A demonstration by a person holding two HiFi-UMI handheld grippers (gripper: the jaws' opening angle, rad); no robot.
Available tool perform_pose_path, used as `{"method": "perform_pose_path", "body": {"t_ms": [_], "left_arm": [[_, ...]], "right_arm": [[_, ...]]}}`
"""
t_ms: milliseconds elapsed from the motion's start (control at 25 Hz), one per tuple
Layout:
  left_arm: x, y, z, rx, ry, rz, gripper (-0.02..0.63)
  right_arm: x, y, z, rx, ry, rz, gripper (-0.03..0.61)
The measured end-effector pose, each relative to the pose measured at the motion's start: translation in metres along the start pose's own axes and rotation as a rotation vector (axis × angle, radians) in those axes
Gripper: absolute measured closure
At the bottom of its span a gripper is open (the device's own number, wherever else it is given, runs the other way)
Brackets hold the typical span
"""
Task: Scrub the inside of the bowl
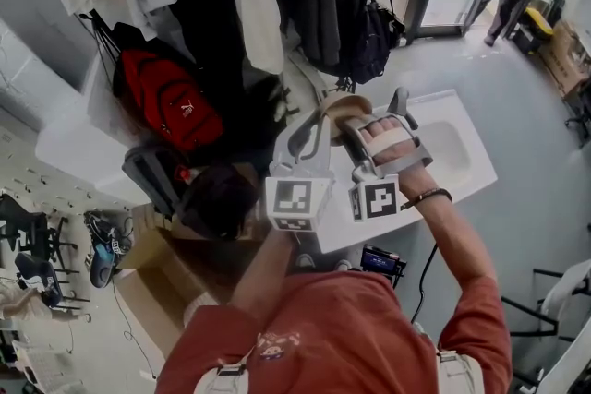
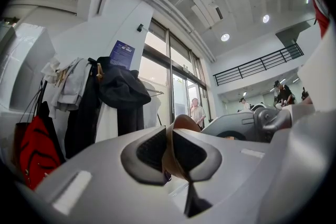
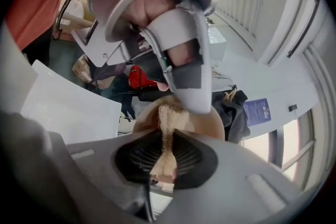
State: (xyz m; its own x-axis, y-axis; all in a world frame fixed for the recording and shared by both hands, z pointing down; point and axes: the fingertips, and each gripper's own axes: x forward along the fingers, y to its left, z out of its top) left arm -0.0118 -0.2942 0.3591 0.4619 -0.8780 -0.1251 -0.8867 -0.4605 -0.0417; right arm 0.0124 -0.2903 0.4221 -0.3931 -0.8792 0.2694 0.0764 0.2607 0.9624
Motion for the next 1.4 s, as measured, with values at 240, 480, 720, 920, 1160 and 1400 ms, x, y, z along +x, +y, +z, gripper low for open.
{"method": "perform_pose_path", "body": {"t_ms": [240,480,720,920,1160,1400], "left_arm": [[0.001,-0.003,-0.002,-0.002,0.004,-0.001,0.574],[0.0,-0.001,-0.003,-0.016,0.004,0.007,0.574],[0.0,-0.003,-0.001,-0.011,-0.001,0.005,0.574],[0.001,-0.004,0.006,0.004,-0.014,0.008,0.574],[0.0,-0.002,0.005,0.006,-0.019,0.02,0.574],[-0.001,-0.001,0.005,0.005,-0.026,0.028,0.574]], "right_arm": [[0.0,0.002,-0.005,0.004,0.013,0.001,0.529],[0.0,-0.004,-0.005,0.264,-0.029,0.031,0.529],[-0.002,-0.021,-0.009,0.694,-0.074,0.073,0.529],[-0.002,-0.03,-0.016,0.981,-0.096,0.094,0.529],[0.002,-0.034,-0.02,1.328,-0.129,0.138,0.529],[0.004,-0.033,-0.028,1.627,-0.13,0.15,0.529]]}}
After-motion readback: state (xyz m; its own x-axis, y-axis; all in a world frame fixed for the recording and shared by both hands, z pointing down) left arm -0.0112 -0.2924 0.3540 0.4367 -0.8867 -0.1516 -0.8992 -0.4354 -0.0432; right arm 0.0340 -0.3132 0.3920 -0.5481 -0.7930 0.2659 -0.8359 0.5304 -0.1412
